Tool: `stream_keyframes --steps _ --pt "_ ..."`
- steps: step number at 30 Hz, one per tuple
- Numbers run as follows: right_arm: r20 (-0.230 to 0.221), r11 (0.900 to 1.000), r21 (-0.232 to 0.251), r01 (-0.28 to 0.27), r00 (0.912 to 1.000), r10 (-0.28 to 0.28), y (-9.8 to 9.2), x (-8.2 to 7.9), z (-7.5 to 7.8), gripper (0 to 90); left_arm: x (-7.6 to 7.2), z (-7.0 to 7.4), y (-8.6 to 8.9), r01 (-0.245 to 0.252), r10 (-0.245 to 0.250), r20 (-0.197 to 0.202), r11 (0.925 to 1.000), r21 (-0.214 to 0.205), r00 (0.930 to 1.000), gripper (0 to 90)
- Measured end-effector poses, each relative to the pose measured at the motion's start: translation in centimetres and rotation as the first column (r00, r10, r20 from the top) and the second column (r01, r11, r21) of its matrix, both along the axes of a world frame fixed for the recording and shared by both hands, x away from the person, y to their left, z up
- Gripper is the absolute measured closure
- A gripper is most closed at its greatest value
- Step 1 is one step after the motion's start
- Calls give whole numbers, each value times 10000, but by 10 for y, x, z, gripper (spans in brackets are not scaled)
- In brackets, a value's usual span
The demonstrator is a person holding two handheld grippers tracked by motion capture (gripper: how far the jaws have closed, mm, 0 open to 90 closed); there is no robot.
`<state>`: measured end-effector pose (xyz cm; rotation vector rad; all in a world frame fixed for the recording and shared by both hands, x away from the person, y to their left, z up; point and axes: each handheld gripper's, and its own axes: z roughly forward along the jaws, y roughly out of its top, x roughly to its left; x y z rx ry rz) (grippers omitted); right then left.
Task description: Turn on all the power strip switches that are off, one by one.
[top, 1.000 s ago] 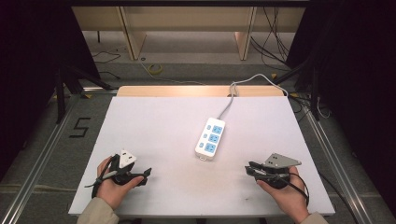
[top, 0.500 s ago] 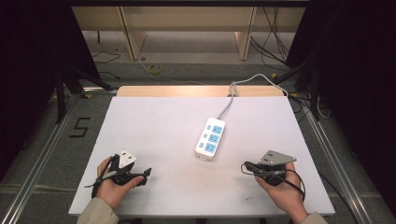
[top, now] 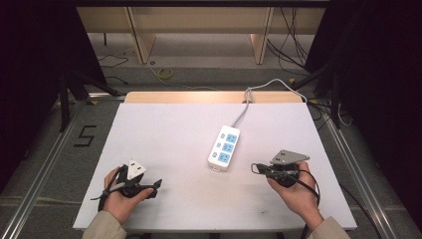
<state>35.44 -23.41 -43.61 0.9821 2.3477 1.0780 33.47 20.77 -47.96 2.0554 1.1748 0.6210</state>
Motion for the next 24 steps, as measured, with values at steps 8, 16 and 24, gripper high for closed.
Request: stream_keyframes --steps 8,16,24 --pt "-208 9997 -234 12 9998 -17 9 15 6 900 0 0 -1 16 -16 -4 10000 -24 10000 169" --pt "-526 9991 -424 25 9986 -47 15 30 11 900 0 0 -2 79 -79 -15 10000 36 10000 169" --pt "-726 9989 -465 -6 9974 -28 24 46 13 900 -2 0 -4 162 -162 40 9998 -110 9999 170"
